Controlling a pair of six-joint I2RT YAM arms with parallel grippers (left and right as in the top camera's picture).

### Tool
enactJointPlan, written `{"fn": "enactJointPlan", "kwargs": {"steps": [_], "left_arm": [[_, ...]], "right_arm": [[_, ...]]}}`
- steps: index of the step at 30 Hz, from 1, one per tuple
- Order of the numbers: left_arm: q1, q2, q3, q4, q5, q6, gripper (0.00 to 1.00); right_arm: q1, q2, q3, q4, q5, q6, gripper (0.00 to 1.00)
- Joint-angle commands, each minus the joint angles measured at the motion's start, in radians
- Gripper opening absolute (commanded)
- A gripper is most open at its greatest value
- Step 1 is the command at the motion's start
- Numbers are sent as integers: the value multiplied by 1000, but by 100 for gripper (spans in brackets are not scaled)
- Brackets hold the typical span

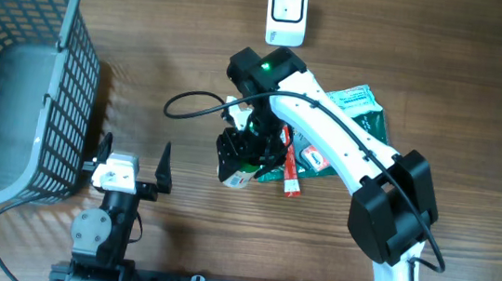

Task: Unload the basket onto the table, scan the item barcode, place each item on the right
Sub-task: 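Lift the jar and hold its label up to the scanner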

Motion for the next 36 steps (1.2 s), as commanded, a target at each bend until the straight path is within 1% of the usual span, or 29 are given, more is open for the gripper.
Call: {"fn": "enactJointPlan", "kwargs": {"steps": [1,6,10,22,24,26,32,36], "left_arm": [[4,-9,-5,-3,16,-6,100],[4,-9,-5,-3,16,-6,100],[4,-9,-5,-3,16,-6,100],[4,-9,-5,-3,16,-6,100],[4,-9,-5,-3,16,-6,100],[4,-9,-5,-3,16,-6,100],[4,-9,-5,-3,16,-6,100],[3,-9,-5,-3,16,-6,100]], "right_arm": [[-2,-35,4,-30,-74,-35,64],[-2,-35,4,-99,-143,-35,64],[-2,-35,4,-100,-195,-34,64],[-2,-35,4,-100,-209,-34,64],[-2,-35,4,-95,-139,-25,64],[-2,-35,4,-55,-3,44,64],[-38,-35,4,143,299,150,64],[-70,-35,4,300,563,158,61]]}}
